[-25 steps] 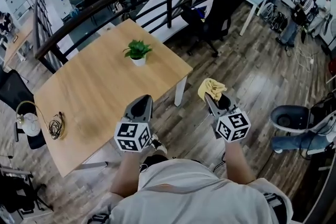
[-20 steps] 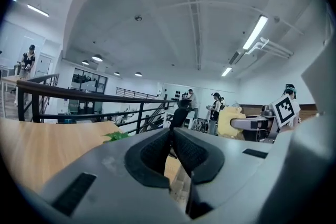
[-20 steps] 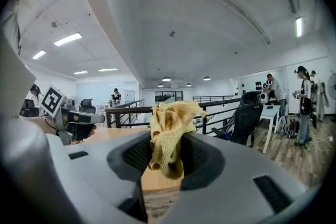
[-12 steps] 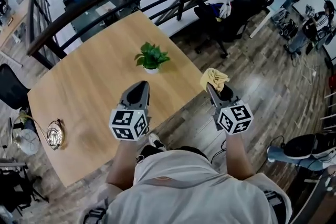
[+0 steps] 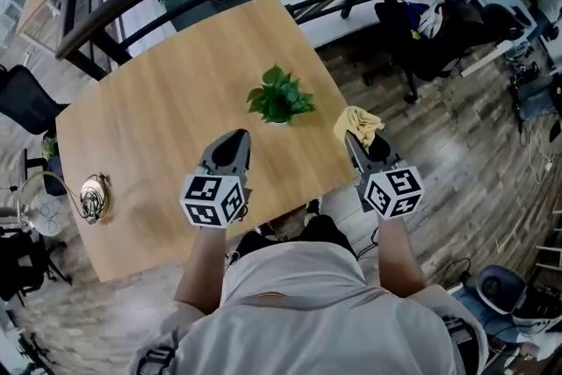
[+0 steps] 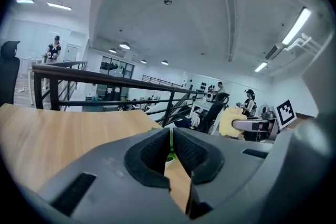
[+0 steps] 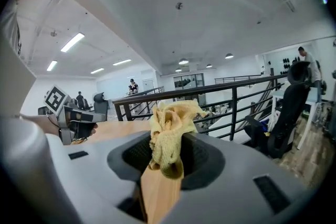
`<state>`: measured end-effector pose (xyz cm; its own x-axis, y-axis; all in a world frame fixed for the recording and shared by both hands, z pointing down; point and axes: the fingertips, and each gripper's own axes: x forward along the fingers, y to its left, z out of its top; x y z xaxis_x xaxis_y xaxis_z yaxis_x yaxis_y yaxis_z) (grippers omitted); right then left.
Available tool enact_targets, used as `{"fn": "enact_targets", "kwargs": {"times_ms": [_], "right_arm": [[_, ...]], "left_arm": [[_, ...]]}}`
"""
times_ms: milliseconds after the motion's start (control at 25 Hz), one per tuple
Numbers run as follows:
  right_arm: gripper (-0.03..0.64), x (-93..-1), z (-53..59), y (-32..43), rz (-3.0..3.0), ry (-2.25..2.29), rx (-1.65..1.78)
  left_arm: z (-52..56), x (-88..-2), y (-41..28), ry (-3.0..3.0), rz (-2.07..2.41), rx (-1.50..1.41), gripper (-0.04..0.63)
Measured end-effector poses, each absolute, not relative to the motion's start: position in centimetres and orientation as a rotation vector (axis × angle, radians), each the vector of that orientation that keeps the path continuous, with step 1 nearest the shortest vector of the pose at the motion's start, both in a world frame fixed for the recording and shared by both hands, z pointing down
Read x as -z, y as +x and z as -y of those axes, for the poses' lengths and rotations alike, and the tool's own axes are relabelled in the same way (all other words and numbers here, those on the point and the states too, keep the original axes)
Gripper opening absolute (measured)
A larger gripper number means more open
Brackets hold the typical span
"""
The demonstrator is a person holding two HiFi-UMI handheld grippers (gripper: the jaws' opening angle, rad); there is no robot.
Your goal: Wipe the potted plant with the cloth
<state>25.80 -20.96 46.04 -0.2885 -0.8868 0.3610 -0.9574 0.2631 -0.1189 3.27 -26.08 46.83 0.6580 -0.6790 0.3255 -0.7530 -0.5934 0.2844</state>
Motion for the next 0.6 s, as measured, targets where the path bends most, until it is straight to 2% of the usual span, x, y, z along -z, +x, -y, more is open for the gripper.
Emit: {"fn": "enact_targets", "kwargs": {"times_ms": [360, 560, 600], "right_arm": [[0.189, -48.5, 30.4, 29.6, 2.461, 1.468, -0.514], [0.189, -50.6, 31.8, 28.2, 2.452, 1.392, -0.562], [0.189, -50.9, 31.8, 27.7, 2.448, 1.384, -0.568]], "left_arm": [[30.2, -49.5, 4.3, 2.245, 1.340, -0.219, 0.028], [30.6, -55.2, 3.7, 2.046, 1.229, -0.132, 0.031], [30.7, -56.4, 3.9, 2.010, 1.191, -0.112, 0.051]]}}
